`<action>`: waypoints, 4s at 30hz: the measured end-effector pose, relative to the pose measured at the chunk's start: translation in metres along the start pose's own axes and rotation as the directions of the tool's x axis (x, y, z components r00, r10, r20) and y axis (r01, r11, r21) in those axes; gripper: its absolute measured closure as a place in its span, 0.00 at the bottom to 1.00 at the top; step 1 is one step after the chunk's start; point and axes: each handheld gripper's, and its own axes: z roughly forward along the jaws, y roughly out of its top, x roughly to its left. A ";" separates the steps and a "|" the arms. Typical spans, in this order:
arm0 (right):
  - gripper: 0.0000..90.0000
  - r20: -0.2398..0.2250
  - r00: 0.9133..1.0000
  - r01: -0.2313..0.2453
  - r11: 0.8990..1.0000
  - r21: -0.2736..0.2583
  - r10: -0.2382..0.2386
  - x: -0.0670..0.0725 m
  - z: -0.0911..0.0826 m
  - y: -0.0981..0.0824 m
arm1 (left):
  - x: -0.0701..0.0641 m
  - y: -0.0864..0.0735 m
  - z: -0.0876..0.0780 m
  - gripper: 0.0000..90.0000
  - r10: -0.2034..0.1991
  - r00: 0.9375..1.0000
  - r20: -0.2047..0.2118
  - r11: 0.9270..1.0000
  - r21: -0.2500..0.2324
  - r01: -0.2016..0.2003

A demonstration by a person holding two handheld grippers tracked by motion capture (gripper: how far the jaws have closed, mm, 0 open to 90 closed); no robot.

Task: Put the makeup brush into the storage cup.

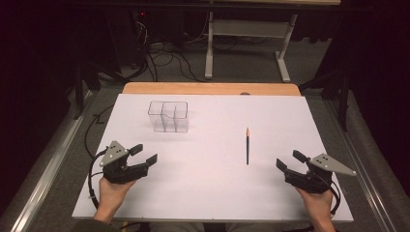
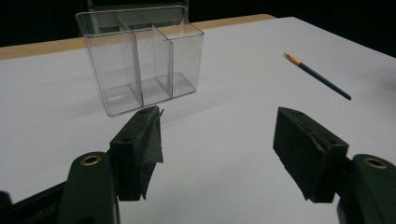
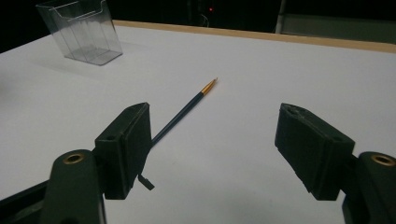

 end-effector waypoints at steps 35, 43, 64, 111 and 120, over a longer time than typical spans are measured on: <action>0.31 -0.019 1.000 -0.011 1.000 -0.026 0.010 0.003 -0.005 0.002 | -0.002 -0.002 0.001 0.35 -0.007 1.000 0.011 1.000 0.005 0.007; 0.31 -0.023 1.000 -0.004 1.000 -0.018 0.004 0.005 -0.004 0.006 | -0.002 -0.003 0.001 0.35 -0.001 1.000 0.013 1.000 0.012 0.001; 0.22 -0.062 0.998 0.009 1.000 -0.017 -0.011 0.015 0.006 0.026 | -0.004 -0.004 0.001 0.35 -0.007 1.000 0.015 1.000 0.011 0.007; 0.20 -0.113 0.993 0.032 0.998 -0.054 -0.038 0.030 0.054 0.062 | -0.005 -0.007 0.001 0.35 -0.004 1.000 0.013 1.000 0.023 0.004; 0.21 -0.118 0.993 0.023 0.998 -0.052 -0.029 0.033 0.070 0.069 | -0.006 -0.008 0.002 0.35 -0.004 1.000 0.015 1.000 0.028 0.004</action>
